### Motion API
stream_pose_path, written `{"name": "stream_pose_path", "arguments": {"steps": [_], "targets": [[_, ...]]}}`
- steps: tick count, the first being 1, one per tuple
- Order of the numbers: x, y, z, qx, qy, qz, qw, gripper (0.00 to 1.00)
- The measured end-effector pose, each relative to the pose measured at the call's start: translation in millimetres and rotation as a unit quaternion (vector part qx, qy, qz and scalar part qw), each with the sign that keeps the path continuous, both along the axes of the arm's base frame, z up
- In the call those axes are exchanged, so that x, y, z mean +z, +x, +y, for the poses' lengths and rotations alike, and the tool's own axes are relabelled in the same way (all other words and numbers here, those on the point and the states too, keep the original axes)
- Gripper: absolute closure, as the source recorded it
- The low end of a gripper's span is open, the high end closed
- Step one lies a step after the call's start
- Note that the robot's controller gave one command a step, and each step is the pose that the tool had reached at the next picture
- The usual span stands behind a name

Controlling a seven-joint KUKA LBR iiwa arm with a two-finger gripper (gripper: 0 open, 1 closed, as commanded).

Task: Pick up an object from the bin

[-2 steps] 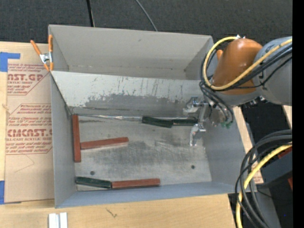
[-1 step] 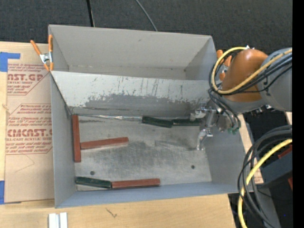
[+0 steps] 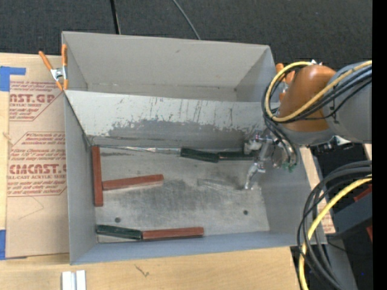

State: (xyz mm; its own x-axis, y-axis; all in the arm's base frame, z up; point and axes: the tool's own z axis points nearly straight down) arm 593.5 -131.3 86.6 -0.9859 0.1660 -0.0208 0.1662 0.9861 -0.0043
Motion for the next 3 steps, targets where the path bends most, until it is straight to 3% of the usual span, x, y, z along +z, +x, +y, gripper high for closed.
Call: {"name": "stream_pose_path", "arguments": {"steps": [1, 2, 3], "targets": [[5, -5.8, 69, -0.049, 0.002, 0.0015, 0.9988, 0.00], [-1, -6.1, 99, -0.029, 0.005, 0.0075, 0.9995, 0.00], [-10, -2.9, 107, -0.168, 0.005, -0.0002, 0.9857, 1.00]]}}
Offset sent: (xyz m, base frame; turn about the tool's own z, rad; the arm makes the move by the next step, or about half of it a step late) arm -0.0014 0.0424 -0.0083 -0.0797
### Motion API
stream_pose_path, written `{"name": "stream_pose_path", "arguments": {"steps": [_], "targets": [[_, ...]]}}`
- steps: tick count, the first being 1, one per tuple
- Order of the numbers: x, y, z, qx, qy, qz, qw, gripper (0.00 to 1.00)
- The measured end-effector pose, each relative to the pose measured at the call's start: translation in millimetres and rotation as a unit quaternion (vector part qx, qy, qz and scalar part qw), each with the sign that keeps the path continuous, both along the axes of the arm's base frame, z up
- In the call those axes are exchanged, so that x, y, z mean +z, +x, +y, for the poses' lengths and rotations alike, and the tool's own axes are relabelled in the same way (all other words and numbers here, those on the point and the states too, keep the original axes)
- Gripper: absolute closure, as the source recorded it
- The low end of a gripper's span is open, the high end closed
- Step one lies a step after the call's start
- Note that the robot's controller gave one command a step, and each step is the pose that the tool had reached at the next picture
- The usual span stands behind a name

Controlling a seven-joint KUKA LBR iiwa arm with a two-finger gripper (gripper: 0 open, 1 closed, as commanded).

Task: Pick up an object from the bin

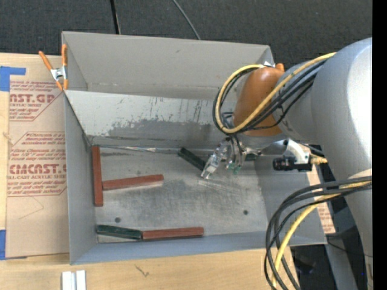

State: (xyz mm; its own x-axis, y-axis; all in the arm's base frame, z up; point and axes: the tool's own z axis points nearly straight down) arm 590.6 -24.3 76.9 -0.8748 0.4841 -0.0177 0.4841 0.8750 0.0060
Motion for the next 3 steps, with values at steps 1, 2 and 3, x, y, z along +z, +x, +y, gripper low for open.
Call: {"name": "stream_pose_path", "arguments": {"steps": [1, 2, 3], "targets": [[0, 0.0, 0, 0.000, 0.000, 0.0000, 1.0000, 1.00], [55, -2.9, 1, -0.017, 0.002, 0.0111, 0.9998, 1.00], [77, 2.2, 0, -0.022, 0.001, 0.0047, 0.9997, 1.00]]}}
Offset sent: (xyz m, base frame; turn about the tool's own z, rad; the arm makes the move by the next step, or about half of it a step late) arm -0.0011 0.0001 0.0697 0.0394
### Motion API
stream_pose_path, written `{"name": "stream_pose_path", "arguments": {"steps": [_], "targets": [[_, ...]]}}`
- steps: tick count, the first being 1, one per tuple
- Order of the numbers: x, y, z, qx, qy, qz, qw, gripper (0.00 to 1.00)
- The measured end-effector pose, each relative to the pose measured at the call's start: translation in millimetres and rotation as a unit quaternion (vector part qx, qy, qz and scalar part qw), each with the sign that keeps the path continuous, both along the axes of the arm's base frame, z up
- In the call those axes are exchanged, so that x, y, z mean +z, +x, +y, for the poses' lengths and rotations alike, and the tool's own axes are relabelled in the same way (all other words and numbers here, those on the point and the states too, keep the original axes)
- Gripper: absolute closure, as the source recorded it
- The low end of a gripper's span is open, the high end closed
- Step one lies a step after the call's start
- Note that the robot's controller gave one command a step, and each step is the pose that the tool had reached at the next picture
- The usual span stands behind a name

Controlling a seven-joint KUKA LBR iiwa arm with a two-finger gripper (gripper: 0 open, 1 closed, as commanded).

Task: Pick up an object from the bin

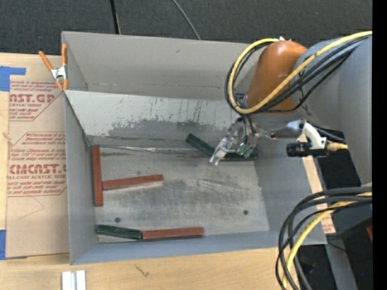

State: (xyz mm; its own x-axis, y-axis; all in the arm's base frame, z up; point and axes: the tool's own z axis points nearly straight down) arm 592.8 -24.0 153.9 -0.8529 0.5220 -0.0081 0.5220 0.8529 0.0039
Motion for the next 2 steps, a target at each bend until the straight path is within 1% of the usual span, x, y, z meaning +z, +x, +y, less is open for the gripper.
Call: {"name": "stream_pose_path", "arguments": {"steps": [1, 2], "targets": [[-4, -3.4, 4, -0.005, 0.001, 0.0060, 1.0000, 1.00], [55, -9.8, 5, -0.016, 0.001, 0.0066, 0.9999, 1.00]]}}
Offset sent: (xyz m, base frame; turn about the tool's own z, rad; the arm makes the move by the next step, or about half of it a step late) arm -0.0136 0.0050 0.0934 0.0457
